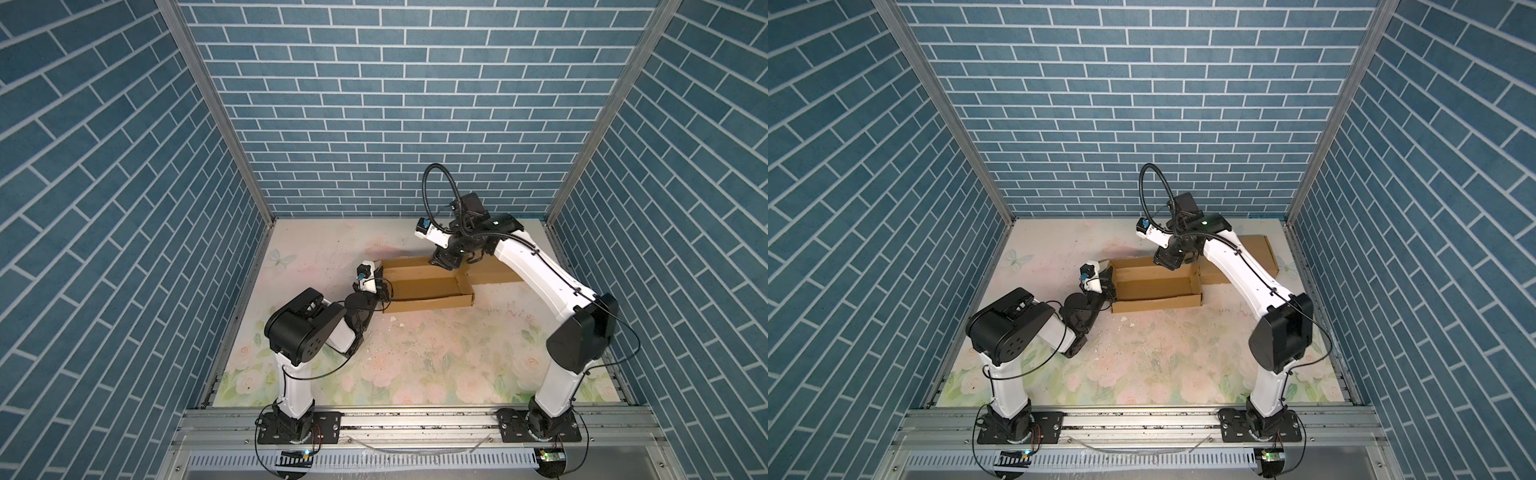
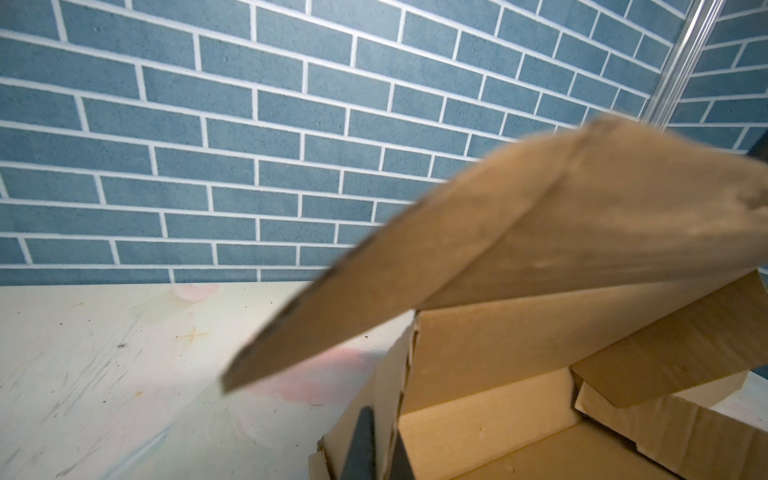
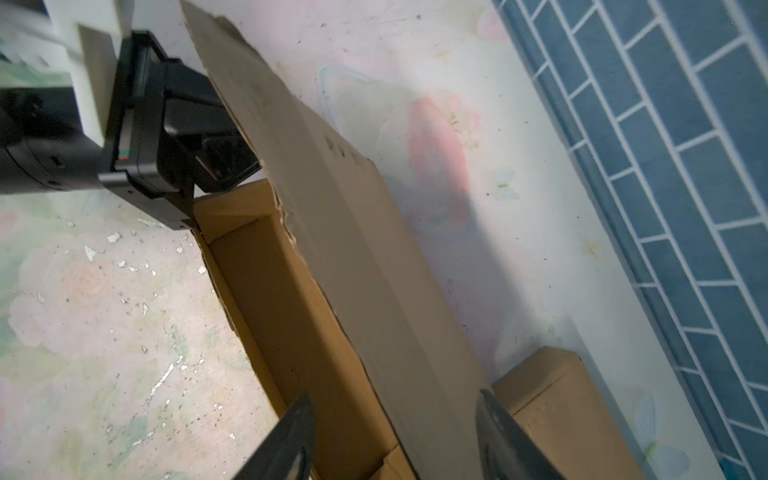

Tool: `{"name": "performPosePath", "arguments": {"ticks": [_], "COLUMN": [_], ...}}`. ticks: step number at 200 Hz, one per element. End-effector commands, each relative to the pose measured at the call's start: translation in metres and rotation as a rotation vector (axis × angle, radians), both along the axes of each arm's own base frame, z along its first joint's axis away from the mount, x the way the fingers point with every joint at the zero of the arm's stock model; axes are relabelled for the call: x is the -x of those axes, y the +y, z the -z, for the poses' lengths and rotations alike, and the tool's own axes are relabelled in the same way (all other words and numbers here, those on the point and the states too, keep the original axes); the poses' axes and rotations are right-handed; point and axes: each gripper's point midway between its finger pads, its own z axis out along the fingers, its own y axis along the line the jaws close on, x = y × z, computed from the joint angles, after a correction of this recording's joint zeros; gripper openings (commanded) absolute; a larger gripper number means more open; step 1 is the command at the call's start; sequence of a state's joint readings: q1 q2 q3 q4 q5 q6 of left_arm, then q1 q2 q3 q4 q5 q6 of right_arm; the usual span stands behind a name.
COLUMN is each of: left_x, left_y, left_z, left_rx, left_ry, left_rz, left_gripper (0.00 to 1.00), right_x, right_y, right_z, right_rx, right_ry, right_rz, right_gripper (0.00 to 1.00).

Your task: Fold the paper box

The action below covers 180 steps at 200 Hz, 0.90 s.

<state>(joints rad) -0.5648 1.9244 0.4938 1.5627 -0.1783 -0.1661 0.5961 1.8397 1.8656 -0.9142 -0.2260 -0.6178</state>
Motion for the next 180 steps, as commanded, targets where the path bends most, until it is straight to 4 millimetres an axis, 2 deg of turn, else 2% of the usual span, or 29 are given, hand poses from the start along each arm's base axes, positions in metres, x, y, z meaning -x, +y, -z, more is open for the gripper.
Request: {"name": "performPosePath", "arguments": {"ticks": [1,24,41,70,93,114,155,180], "left_x": [0.014,0.014,0.014,0.014,0.015,0.018,0.026,0.032], "left_y": [-0.005,-0.005,-0.006,-0.006,-0.005,-0.002,0.011,0.019], "left_z": [0.068,0.067,0.066,0.066,0.066,0.065,0.058,0.045], "left_rx": [-0.140,-0.145,-0.146,-0.154,-0.158,-0.159,-0.158,-0.151], "left_ry": [0.194,0.189,0.186,0.182,0.183,0.185,0.180,0.155], "left_rz": [0.050,0.047,0.048,0.052,0.050,0.044,0.009,-0.011], "left_gripper": [0.00,0.00,0.00,0.00,0.00,0.02,0.19,0.27], "right_x": [0.006,0.009,0.016,0.015,0.020,0.026,0.036,0.040], "right_y": [0.002,0.010,0.013,0.009,0.009,0.008,0.004,0.005], "right_z": [0.005,0.013,0.018,0.033,0.037,0.044,0.055,0.062], "right_rx": [0.120,0.132,0.127,0.166,0.160,0.172,0.184,0.170], "right_ry": [-0.027,-0.002,0.029,0.034,0.054,0.076,0.106,0.113], "right_rz": [-0.113,-0.143,-0.161,-0.154,-0.162,-0.168,-0.166,-0.155], "right_gripper": [0.60,0.51,0.39,0.19,0.09,0.03,0.00,0.00]}}
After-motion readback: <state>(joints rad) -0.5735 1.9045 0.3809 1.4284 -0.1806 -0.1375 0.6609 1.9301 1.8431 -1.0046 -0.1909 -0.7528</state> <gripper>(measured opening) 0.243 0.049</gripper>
